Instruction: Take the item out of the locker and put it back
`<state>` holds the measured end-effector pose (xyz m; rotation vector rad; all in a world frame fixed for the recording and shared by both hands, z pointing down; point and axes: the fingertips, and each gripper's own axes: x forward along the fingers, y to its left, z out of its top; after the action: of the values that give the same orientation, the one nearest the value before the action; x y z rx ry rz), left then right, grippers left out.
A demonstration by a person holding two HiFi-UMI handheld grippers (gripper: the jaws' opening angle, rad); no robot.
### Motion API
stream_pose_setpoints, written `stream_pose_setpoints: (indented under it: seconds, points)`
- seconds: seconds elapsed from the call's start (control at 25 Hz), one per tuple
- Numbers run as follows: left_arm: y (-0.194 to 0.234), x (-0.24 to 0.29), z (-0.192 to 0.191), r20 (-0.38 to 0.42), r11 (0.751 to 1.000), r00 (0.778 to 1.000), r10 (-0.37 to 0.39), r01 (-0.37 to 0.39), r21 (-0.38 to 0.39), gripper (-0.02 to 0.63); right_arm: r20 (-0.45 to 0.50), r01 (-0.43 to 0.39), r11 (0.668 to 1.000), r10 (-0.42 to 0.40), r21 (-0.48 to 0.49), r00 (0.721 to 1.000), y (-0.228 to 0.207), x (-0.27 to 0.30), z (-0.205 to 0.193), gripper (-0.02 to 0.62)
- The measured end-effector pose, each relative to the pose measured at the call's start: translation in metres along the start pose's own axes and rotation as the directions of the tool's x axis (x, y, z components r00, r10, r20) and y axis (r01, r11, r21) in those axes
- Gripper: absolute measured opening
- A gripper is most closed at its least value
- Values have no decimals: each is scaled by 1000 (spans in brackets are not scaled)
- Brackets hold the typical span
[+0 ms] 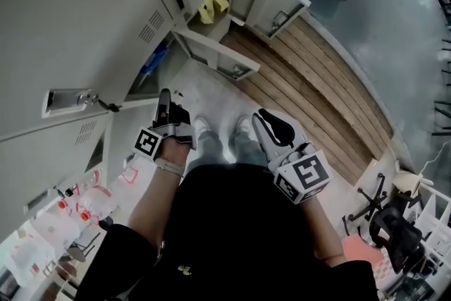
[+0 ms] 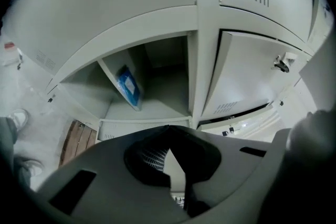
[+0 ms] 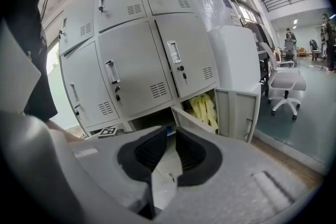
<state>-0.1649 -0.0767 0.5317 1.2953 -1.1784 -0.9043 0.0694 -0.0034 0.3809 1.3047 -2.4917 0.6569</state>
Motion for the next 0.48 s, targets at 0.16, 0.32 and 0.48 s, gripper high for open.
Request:
stream_pose_setpoints:
  seconds: [0.16,0.32,0.48]
  points:
    - [-30,-12,-25,-140,998,989,-40,45,34,12,18,-20,1000,20,-11,1000,2,2,7,49]
    - [-59,-28,-51,-282,991,957,-62,92,95,12,42,-41,999,42,-15,998,4,4,16,49]
    - [-86,-38,-63,-371,965,926,-68,155,210,12,66,-58,998,59,-17,996,5,5,25,49]
